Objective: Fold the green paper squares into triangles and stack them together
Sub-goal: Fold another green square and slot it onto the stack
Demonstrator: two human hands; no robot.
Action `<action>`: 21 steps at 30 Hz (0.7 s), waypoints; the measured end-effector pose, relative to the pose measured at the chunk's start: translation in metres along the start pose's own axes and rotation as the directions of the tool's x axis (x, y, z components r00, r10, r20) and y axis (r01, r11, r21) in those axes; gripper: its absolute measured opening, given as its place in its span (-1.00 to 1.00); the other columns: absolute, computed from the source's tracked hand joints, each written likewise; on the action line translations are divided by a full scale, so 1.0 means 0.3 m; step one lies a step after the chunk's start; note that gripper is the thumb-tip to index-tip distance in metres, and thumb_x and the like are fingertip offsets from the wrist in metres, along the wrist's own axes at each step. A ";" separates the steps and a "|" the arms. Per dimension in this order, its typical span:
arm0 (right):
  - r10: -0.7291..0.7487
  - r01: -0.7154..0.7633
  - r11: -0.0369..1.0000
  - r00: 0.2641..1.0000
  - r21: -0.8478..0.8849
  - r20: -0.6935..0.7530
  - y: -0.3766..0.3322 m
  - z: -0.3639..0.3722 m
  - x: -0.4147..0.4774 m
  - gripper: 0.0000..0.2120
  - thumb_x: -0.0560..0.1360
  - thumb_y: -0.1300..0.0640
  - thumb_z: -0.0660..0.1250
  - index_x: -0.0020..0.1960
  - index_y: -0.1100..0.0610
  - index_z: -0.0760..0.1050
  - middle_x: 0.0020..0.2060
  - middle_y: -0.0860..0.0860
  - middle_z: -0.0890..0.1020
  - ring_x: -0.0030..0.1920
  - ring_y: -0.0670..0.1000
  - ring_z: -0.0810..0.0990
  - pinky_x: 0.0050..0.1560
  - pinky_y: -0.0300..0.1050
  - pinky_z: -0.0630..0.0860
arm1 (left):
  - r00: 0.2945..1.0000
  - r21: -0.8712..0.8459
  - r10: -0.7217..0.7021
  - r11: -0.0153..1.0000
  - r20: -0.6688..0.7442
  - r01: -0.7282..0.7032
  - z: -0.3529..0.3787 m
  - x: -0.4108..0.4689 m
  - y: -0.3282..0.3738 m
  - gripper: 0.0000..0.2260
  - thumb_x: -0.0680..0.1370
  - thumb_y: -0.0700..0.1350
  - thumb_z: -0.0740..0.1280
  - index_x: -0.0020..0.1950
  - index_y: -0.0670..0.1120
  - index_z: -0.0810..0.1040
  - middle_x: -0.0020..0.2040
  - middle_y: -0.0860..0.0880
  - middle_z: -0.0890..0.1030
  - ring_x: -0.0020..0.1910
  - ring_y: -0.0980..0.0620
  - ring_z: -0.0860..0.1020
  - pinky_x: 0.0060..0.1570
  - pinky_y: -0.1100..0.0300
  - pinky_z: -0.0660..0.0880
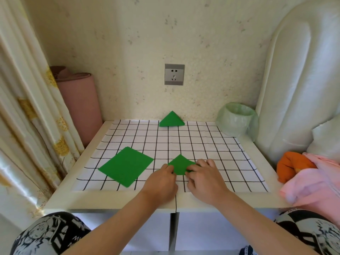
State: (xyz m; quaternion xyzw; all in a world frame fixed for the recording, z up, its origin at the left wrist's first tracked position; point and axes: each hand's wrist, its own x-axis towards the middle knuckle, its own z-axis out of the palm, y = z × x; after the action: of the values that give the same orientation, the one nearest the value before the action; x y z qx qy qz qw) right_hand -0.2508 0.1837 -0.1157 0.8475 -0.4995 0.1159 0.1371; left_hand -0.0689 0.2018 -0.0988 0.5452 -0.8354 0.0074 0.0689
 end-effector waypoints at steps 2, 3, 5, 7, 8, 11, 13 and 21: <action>0.005 -0.005 1.000 1.000 -0.001 -0.012 0.000 0.004 -0.002 -0.62 0.49 -0.01 0.07 -0.18 -0.01 0.67 -0.13 -0.16 0.66 -0.07 0.03 0.48 -0.02 -0.02 0.30 | 0.999 0.009 -0.040 0.999 0.010 0.039 -0.007 -0.013 -0.025 -0.81 0.56 -0.15 0.14 -0.01 -0.15 0.53 0.06 -0.07 0.46 0.11 -0.04 0.38 -0.17 0.16 0.28; 0.007 -0.007 1.000 1.000 -0.002 -0.017 0.000 0.007 -0.002 -0.62 0.48 -0.01 0.07 -0.18 -0.02 0.67 -0.13 -0.17 0.66 -0.07 0.02 0.48 -0.02 -0.02 0.30 | 0.999 0.011 -0.052 0.999 0.009 0.052 -0.010 -0.020 -0.038 -0.80 0.57 -0.16 0.13 -0.01 -0.15 0.54 0.05 -0.06 0.47 0.10 -0.04 0.39 -0.16 0.16 0.29; 0.016 -0.015 1.000 0.999 0.007 -0.030 0.000 0.012 -0.004 -0.63 0.47 0.00 0.08 -0.17 -0.02 0.68 -0.13 -0.18 0.66 -0.09 0.02 0.48 -0.03 -0.03 0.29 | 0.997 0.008 -0.075 0.997 0.008 0.075 -0.015 -0.036 -0.057 -0.79 0.58 -0.17 0.13 -0.01 -0.16 0.56 0.03 -0.06 0.47 0.09 -0.04 0.40 -0.16 0.15 0.33; 0.024 -0.024 1.000 0.999 0.020 -0.037 -0.002 0.017 -0.004 -0.63 0.46 0.00 0.09 -0.17 -0.03 0.69 -0.12 -0.18 0.67 -0.09 0.01 0.49 -0.03 -0.04 0.28 | 0.993 -0.011 -0.117 0.993 0.010 0.117 -0.018 -0.050 -0.065 -0.78 0.57 -0.18 0.13 0.01 -0.17 0.56 0.04 -0.06 0.46 0.09 -0.04 0.40 -0.15 0.13 0.37; 0.028 -0.027 0.999 0.999 0.026 -0.040 -0.002 0.020 -0.004 -0.63 0.46 0.00 0.09 -0.16 -0.04 0.69 -0.12 -0.19 0.67 -0.09 0.00 0.49 -0.02 -0.04 0.27 | 0.990 -0.022 -0.141 0.990 0.012 0.142 -0.017 -0.055 -0.066 -0.77 0.57 -0.18 0.12 0.03 -0.17 0.57 0.05 -0.06 0.46 0.10 -0.04 0.40 -0.12 0.12 0.40; 0.034 -0.032 0.999 0.998 0.043 -0.049 0.000 0.024 -0.003 -0.64 0.45 -0.01 0.10 -0.16 -0.05 0.69 -0.10 -0.19 0.67 -0.09 -0.01 0.49 -0.02 -0.05 0.25 | 0.979 -0.014 -0.202 0.979 0.016 0.203 -0.015 -0.066 -0.065 -0.75 0.57 -0.22 0.11 0.08 -0.16 0.56 0.10 -0.06 0.46 0.13 -0.04 0.40 -0.05 0.14 0.42; 0.037 -0.034 0.998 0.998 0.050 -0.056 0.001 0.026 -0.004 -0.64 0.45 -0.01 0.10 -0.15 -0.05 0.70 -0.08 -0.20 0.67 -0.09 -0.01 0.50 -0.02 -0.06 0.24 | 0.974 0.003 -0.225 0.974 0.016 0.225 -0.008 -0.073 -0.065 -0.73 0.57 -0.26 0.10 0.11 -0.17 0.56 0.13 -0.08 0.46 0.14 -0.04 0.40 -0.03 0.17 0.41; 0.042 -0.036 0.996 0.997 0.087 -0.070 0.002 0.034 -0.012 -0.65 0.46 0.00 0.12 -0.11 -0.06 0.70 -0.05 -0.21 0.67 -0.09 -0.01 0.49 -0.05 -0.05 0.28 | 0.943 0.042 -0.326 0.945 0.066 0.323 -0.016 -0.068 -0.063 -0.74 0.56 -0.28 0.10 0.13 -0.19 0.53 0.14 -0.11 0.47 0.13 -0.06 0.41 0.03 0.15 0.48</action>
State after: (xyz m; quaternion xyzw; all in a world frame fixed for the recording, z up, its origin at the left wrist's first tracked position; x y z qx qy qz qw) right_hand -0.2526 0.1828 -0.1263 0.8379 -0.5053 0.1704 0.1161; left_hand -0.0431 0.2132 -0.0977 0.6762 -0.7360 -0.0108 0.0306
